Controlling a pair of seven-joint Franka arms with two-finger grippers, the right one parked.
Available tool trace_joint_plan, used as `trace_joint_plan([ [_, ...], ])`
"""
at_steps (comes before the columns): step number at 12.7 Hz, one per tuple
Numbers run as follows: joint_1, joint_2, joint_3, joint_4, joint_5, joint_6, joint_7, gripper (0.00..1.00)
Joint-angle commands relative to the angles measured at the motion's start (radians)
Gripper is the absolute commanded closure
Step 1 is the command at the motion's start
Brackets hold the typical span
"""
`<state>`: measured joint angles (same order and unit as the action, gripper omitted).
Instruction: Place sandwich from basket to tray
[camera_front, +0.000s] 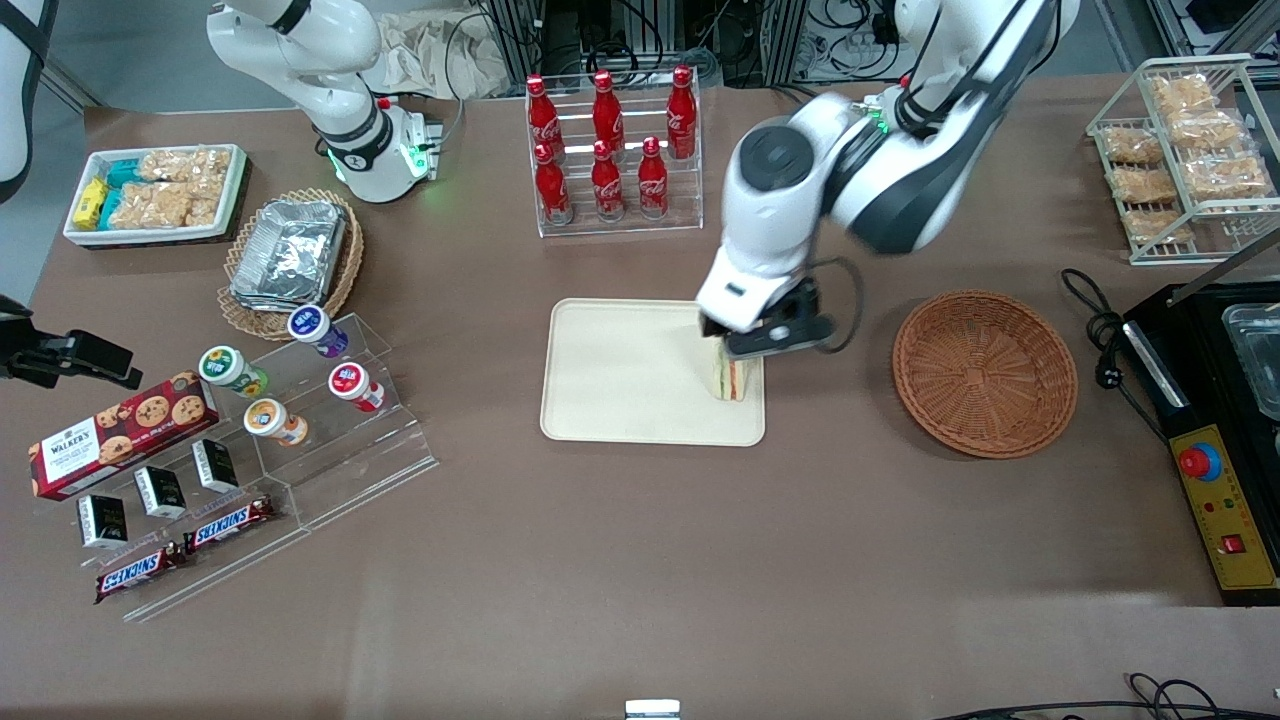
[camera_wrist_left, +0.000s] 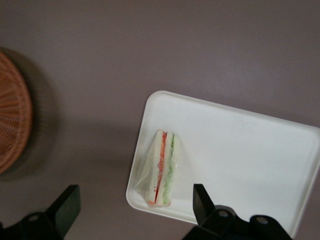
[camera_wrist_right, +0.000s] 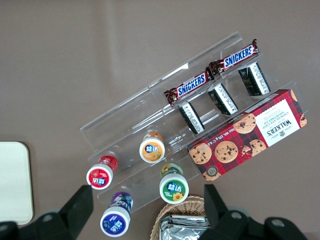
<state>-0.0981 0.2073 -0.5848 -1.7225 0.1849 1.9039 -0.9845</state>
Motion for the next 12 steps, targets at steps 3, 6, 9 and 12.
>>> trace_joint_plan([
  [3, 0.129, -0.262, 0.138, 0.034, -0.156, -0.222, 0.100, 0.00],
  [6, 0.062, -0.388, 0.398, 0.015, -0.186, -0.363, 0.490, 0.00],
  [9, 0.008, -0.413, 0.624, 0.027, -0.183, -0.419, 0.829, 0.00],
  [12, 0.014, -0.356, 0.631, 0.087, -0.174, -0.419, 0.882, 0.00],
])
